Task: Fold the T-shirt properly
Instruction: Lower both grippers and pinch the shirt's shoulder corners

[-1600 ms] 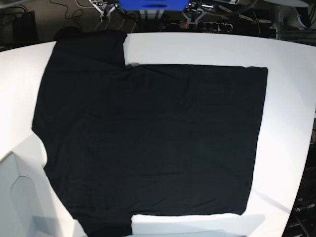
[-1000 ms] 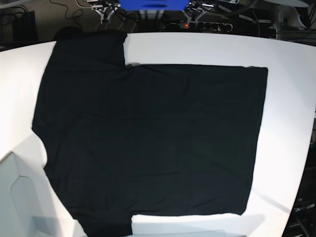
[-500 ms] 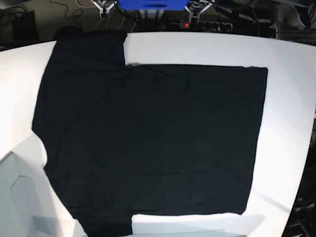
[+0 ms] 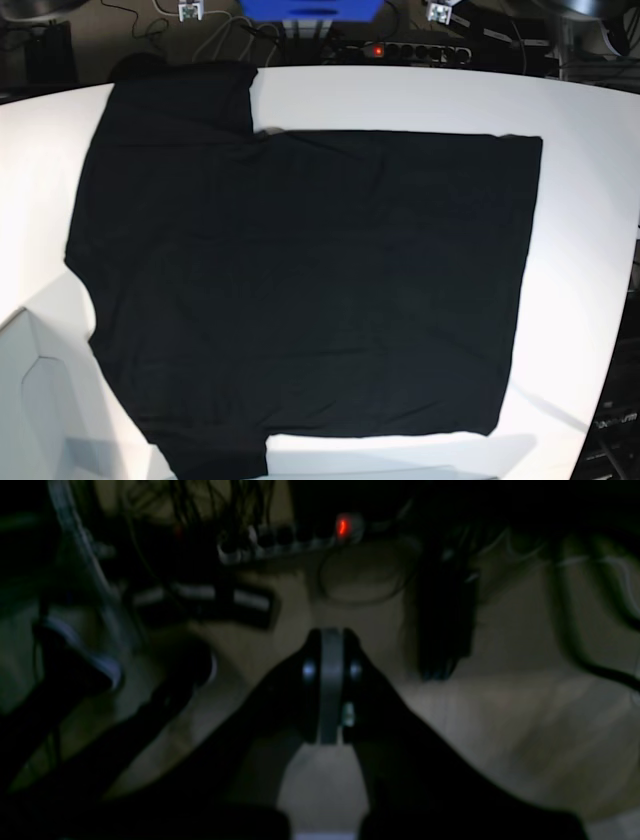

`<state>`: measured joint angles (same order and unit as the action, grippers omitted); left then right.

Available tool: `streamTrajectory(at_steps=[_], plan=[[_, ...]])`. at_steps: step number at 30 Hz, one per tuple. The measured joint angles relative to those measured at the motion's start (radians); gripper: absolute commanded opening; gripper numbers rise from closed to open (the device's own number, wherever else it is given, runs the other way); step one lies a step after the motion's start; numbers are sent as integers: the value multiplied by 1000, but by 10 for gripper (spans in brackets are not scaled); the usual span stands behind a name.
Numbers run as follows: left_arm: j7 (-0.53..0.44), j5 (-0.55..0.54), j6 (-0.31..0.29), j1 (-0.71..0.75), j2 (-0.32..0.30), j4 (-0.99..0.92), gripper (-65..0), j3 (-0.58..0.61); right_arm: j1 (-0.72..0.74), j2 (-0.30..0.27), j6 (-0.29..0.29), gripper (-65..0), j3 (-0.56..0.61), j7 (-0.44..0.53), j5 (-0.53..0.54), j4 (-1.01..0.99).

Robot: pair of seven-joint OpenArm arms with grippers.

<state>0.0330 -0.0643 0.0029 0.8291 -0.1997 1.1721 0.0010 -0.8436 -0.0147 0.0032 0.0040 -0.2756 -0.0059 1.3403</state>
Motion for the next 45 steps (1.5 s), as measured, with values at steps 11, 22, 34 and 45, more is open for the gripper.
streamTrajectory(at_steps=[11,22,34,45], plan=[[2,-263,-8,302,-207,536,-650,-26,-304,-24,0,-650,-44,-4,2,530],[-6,-281,-6,371,-128,830,-340,-354,-296,-27,1,-453,-100,7,2,687],[58,-377,-12,81,-78,692,-166,-457,-183,-26,1,-351,-101,-3,2,689],[177,-404,-10,-159,-68,480,-162,-465,-150,-47,1,-351,-105,-1,2,688]])
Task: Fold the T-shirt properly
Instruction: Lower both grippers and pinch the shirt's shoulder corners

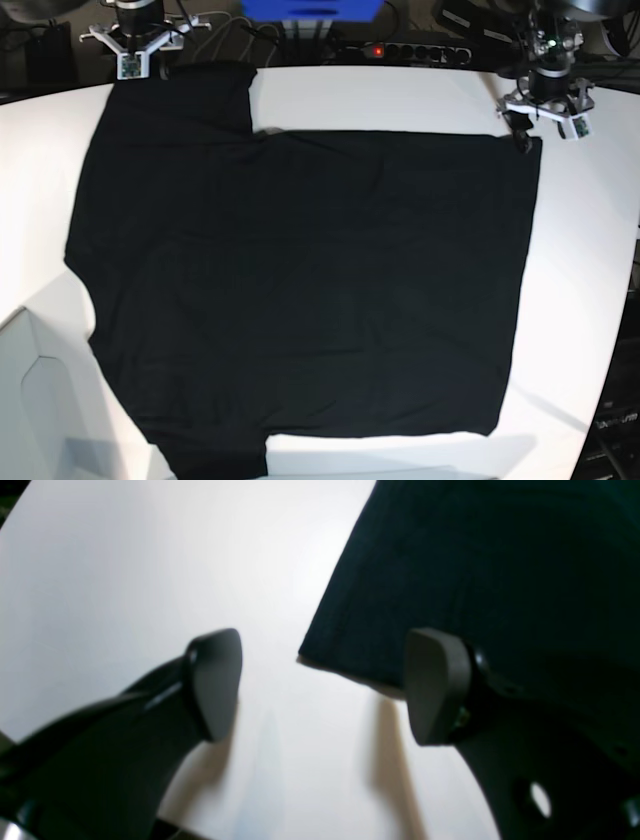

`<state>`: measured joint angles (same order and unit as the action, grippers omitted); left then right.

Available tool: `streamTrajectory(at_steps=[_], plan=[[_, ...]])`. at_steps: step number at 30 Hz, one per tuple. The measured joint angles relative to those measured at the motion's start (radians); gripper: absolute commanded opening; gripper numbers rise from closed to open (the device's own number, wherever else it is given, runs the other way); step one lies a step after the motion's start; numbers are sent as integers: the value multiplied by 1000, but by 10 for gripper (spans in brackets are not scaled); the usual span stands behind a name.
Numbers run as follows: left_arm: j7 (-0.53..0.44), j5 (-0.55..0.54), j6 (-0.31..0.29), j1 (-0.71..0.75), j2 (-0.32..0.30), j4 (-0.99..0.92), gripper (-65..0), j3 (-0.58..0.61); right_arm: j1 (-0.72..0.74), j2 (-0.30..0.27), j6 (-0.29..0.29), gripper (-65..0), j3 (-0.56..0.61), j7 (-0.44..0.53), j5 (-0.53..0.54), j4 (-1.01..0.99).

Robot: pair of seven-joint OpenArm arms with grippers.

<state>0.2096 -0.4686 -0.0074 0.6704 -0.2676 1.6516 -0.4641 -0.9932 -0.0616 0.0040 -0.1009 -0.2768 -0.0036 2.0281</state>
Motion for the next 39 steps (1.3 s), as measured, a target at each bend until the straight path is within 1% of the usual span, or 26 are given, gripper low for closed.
streamTrajectory(at_steps=[3,5,6,7,9,12,15,20,21,22,23,26,27,28,29,30,32,35,38,39], plan=[[-4,-1,-2,-36,0,-45,-162,2,1,-3,0,-351,-4,0,0,0],[-3,-1,0,-58,3,-81,-163,2,4,-15,0,-351,-1,-1,0,0],[2,-1,-12,-68,3,-97,-164,2,7,-19,0,-351,-3,-1,0,-1],[-2,3,-35,-74,2,-110,-165,2,10,-19,0,-351,-6,0,0,-2],[-3,4,-98,-84,2,-117,-165,1,14,-19,0,-351,-4,0,0,-3],[-18,4,-154,-92,27,-116,-165,0,20,-19,0,-351,-4,-1,0,-4],[-19,3,-169,-89,29,-116,-165,2,29,-19,0,-352,-4,0,0,-4],[-30,3,-170,-88,44,-118,-169,-5,39,-21,0,-352,-4,0,0,-5],[-31,4,-170,-87,43,-118,-187,-5,42,-21,0,-352,-3,0,0,-5],[-30,4,-171,-87,43,-118,-224,-6,42,-21,0,-352,-3,0,0,-5],[-30,4,-170,-87,43,-119,-278,-6,43,-21,0,-352,-3,0,0,-5],[-26,2,-170,-87,46,-119,-475,-6,56,-21,0,-352,-3,-3,0,-5],[-26,1,-169,-87,47,-119,-555,-6,59,-21,0,-352,-3,0,0,-5],[-22,-2,-169,-87,47,-120,-622,-6,60,-21,0,-352,-3,-1,0,-5],[-18,2,-169,-89,47,-120,-650,-6,61,-21,0,-352,-3,-1,0,-5],[-18,0,-169,-89,47,-120,-650,-6,64,-21,0,-352,-3,-1,0,-5],[-19,0,-169,-89,48,-120,-620,-6,73,-21,1,-350,-22,0,1,-5],[-18,0,-169,-89,47,-119,-650,-6,87,-19,0,-348,-79,-1,0,-5],[-18,0,-169,-84,47,-117,-650,-6,96,-19,0,-342,-120,-2,0,-5],[-14,0,-169,-84,47,-114,-650,-6,106,-20,3,-330,-130,-4,0,-6]])
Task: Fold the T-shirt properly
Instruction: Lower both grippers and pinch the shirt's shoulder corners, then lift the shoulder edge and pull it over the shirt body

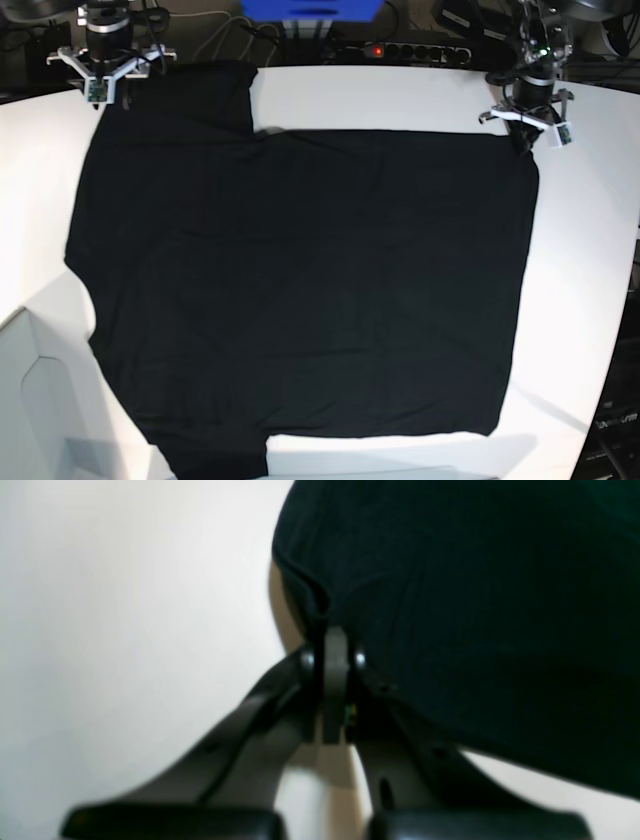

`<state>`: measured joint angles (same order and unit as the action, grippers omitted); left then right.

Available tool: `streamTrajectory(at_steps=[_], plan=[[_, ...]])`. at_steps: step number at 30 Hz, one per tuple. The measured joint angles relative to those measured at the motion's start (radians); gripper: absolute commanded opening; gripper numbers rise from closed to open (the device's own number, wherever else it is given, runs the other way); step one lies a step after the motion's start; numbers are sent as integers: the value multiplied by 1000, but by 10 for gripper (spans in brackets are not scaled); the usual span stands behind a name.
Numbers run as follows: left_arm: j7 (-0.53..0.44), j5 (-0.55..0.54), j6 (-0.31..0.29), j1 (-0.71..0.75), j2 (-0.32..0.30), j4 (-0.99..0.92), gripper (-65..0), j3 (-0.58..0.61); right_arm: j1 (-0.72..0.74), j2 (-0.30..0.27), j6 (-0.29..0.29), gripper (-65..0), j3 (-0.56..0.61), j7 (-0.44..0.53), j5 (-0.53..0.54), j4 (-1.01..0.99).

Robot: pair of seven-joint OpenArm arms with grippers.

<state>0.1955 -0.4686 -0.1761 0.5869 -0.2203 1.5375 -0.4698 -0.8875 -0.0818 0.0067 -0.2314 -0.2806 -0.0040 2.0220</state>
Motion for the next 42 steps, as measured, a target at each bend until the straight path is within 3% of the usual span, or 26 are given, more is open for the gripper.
streamTrajectory(at_steps=[6,11,15,21,25,32,38,42], plan=[[2,0,0,0,2,0,-650,0,32,-23,0,-255,-18,0,2,-53],[-4,0,0,8,2,2,-650,0,102,-23,0,-249,-18,-86,3,-138],[-8,0,0,13,2,3,-650,0,121,-23,2,-252,-18,-92,4,-176],[8,1,2,19,2,20,-650,0,156,-26,146,-258,-59,-63,6,-214],[14,1,3,42,2,62,-650,0,175,-23,158,-344,-78,-40,21,-242],[14,4,3,36,2,68,-650,0,175,-23,166,-638,-80,-37,18,-253],[17,4,3,53,2,80,-650,0,172,-23,171,-650,-90,-78,8,-227],[20,4,0,67,41,133,-650,-77,151,-13,176,-650,-144,-128,0,-153]])
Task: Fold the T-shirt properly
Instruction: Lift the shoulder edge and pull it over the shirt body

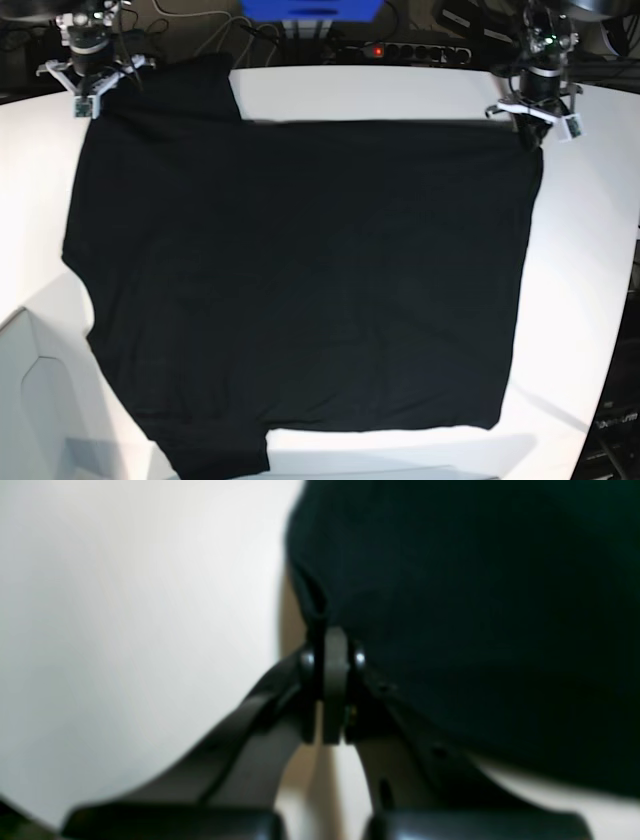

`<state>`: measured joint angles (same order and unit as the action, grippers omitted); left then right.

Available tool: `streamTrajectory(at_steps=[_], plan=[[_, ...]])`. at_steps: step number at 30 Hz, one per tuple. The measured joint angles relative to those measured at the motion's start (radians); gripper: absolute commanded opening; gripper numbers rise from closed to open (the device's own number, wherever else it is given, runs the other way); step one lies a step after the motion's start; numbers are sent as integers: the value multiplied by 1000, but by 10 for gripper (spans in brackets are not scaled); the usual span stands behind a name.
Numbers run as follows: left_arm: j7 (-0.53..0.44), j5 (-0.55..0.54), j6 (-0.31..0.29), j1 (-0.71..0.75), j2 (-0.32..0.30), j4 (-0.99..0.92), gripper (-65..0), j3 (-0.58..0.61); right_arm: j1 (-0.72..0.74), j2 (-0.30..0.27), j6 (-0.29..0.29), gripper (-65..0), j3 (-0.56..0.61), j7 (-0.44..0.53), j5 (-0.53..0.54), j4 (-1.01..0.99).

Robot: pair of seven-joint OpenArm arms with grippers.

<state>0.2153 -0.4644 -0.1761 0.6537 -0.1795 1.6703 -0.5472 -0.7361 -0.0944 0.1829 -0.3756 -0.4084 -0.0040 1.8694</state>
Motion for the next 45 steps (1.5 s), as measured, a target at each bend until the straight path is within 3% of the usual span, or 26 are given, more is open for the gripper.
streamTrajectory(at_steps=[3,11,19,24,30,32,37,45], plan=[[3,0,-1,3,37,44,-650,-52,4,12,0,-650,-16,11,4,73],[-2,3,-1,8,39,126,-650,-66,19,11,1,-650,-21,13,4,142],[13,3,0,-75,41,125,-650,-64,171,10,1,-650,-21,5,1,140],[165,7,4,-178,44,121,-650,-68,288,9,1,-650,-19,-10,3,137],[263,7,4,-315,41,122,-650,-69,485,-3,6,-650,-16,-163,6,97],[299,7,4,-349,41,121,-650,-69,549,-10,58,-650,-18,-190,1,70],[331,7,5,-413,36,103,-650,-70,664,-8,109,-650,-16,-222,1,-5],[340,10,7,-480,31,16,-650,-70,779,-28,109,-650,-5,-222,0,-169]])
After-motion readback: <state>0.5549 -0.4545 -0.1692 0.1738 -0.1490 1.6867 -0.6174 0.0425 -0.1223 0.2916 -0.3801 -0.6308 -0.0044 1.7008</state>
